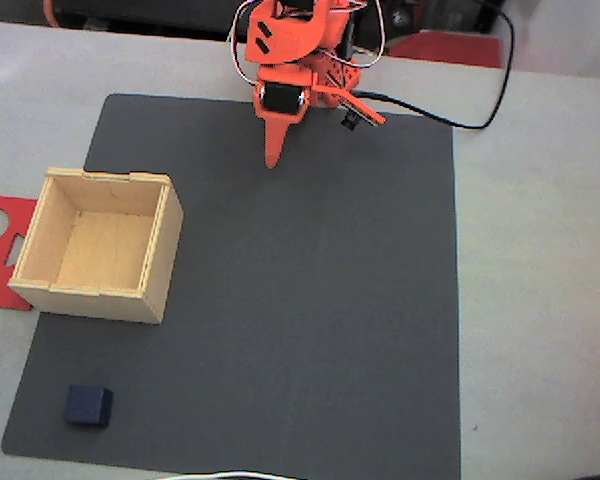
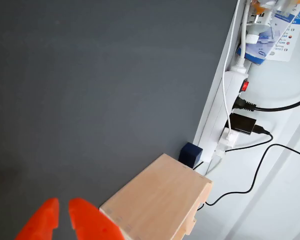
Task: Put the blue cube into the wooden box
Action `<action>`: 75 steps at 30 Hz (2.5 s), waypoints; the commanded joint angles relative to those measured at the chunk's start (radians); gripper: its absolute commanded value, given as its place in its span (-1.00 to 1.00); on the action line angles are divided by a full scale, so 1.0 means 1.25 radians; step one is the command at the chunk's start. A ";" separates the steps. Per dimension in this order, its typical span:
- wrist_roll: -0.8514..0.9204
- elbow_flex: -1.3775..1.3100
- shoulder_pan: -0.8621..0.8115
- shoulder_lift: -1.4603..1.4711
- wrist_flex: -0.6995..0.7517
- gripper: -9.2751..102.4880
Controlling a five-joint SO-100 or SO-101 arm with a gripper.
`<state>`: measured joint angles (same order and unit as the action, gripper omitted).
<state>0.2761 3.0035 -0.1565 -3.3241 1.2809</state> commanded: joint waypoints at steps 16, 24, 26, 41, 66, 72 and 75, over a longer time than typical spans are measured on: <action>0.028 -0.004 0.036 -0.011 -0.005 -0.83; 0.043 -0.009 0.002 -0.007 -0.058 -0.63; 0.067 -0.061 -0.049 0.072 -0.124 -0.61; 0.074 -0.968 -0.126 0.994 -0.207 -0.49; 0.031 -1.109 -0.171 1.300 -0.519 -0.54; 0.029 -1.109 -0.201 1.297 -0.607 -0.61; 0.002 -1.104 -0.234 1.307 -0.654 -0.71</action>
<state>0.3068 1.6705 -0.4142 -1.6874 0.5123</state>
